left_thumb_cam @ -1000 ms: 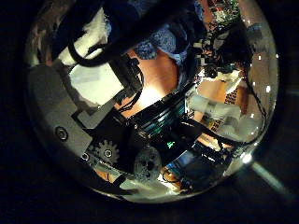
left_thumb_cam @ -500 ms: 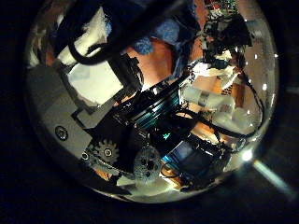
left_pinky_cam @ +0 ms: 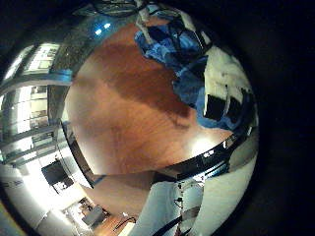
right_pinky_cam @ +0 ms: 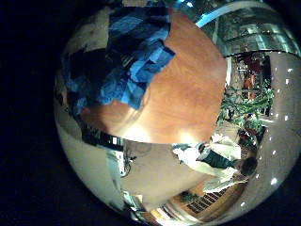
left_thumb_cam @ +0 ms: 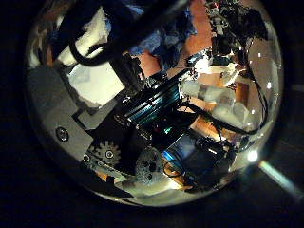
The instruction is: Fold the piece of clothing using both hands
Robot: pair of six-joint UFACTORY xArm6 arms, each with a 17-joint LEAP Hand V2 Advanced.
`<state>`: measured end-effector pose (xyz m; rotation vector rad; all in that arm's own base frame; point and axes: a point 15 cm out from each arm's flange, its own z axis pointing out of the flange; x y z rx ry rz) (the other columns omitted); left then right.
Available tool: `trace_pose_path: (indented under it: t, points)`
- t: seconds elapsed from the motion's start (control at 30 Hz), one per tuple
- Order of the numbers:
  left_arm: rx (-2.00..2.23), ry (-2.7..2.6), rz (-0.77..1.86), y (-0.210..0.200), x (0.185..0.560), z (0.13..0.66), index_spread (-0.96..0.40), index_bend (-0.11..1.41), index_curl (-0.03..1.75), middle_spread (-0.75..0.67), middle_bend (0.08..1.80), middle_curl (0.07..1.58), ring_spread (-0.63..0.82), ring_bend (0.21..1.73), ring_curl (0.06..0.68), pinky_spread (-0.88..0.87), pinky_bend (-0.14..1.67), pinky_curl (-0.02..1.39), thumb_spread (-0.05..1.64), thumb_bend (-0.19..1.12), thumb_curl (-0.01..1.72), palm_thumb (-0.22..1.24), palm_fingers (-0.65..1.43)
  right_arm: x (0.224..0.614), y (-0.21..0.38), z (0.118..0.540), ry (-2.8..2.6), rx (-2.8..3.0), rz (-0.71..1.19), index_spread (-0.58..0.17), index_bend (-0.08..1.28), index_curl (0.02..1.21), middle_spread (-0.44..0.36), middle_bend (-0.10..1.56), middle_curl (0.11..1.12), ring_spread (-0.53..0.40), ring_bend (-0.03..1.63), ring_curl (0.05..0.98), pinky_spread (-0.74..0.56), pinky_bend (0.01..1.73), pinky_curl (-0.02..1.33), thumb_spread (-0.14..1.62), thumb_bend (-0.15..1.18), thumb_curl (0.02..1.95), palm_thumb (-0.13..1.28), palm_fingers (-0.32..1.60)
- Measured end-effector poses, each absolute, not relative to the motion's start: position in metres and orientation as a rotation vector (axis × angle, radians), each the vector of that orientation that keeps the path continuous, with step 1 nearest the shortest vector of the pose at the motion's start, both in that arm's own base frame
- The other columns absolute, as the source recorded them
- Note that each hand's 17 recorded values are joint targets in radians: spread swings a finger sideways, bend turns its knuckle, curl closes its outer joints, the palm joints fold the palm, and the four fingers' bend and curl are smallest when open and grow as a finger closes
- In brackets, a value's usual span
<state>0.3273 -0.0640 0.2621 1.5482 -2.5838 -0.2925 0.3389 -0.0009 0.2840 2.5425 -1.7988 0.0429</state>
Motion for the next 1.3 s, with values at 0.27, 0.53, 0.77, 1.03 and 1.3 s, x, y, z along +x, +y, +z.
trace_pose_path:
  t: [0.27, 0.53, 0.77, 1.03, 1.3]
  points:
    - [1.545, -2.547, -0.309, -0.067, 0.331, 0.249, -0.74, 0.24, 1.43, -0.63, 0.88, 0.99, -0.48, 1.25, 0.519, -0.68, 0.97, 0.75, 1.07, -0.02, 0.62, 0.74, 1.09, 0.315, 0.035, 0.249, -1.583, 2.596, -0.068, -0.524, 0.6, 0.61, -0.341, 0.79, 0.65, -0.347, 0.94, 0.551, -0.38, 0.89, 0.66, 1.17, -0.02, 0.44, 0.74, 0.36]
    - [1.566, -2.519, -0.304, -0.068, 0.335, 0.244, -0.73, 0.24, 1.44, -0.63, 0.88, 0.99, -0.48, 1.25, 0.52, -0.68, 0.97, 0.75, 1.07, -0.01, 0.62, 0.74, 1.09, 0.281, 0.056, 0.192, -1.421, 2.57, -0.226, -0.561, 0.78, 0.6, -0.239, 0.51, 0.51, -0.135, 0.64, 0.425, 0.01, 0.59, 0.54, 1.12, -0.03, 0.4, 0.66, 0.08]
    - [1.573, -2.51, -0.309, -0.068, 0.338, 0.246, -0.72, 0.24, 1.44, -0.63, 0.88, 0.99, -0.48, 1.25, 0.52, -0.68, 0.97, 0.75, 1.07, -0.01, 0.62, 0.74, 1.09, 0.267, 0.071, 0.17, -1.307, 2.556, -0.283, -0.547, 0.71, 0.53, -0.169, 0.37, 0.43, -0.007, 0.51, 0.346, 0.22, 0.49, 0.44, 1.08, -0.02, 0.38, 0.67, 0.1]
    - [1.581, -2.506, -0.314, -0.068, 0.339, 0.245, -0.72, 0.24, 1.44, -0.63, 0.88, 0.99, -0.48, 1.25, 0.519, -0.68, 0.96, 0.75, 1.07, -0.01, 0.62, 0.75, 1.09, 0.268, 0.074, 0.144, -1.244, 2.533, -0.281, -0.493, 0.43, 0.42, -0.134, 0.32, 0.39, 0.051, 0.46, 0.316, 0.28, 0.45, 0.39, 1.03, -0.03, 0.38, 0.66, 0.11]
    - [1.595, -2.499, -0.322, -0.066, 0.34, 0.25, -0.71, 0.24, 1.45, -0.63, 0.88, 0.99, -0.48, 1.25, 0.519, -0.68, 0.96, 0.75, 1.07, -0.01, 0.62, 0.75, 1.09, 0.289, 0.075, 0.13, -1.224, 2.564, -0.116, -0.486, 0.25, 0.36, -0.241, 0.41, 0.42, -0.145, 0.56, 0.321, 0.12, 0.38, 0.34, 0.95, -0.01, 0.4, 0.76, 0.42]
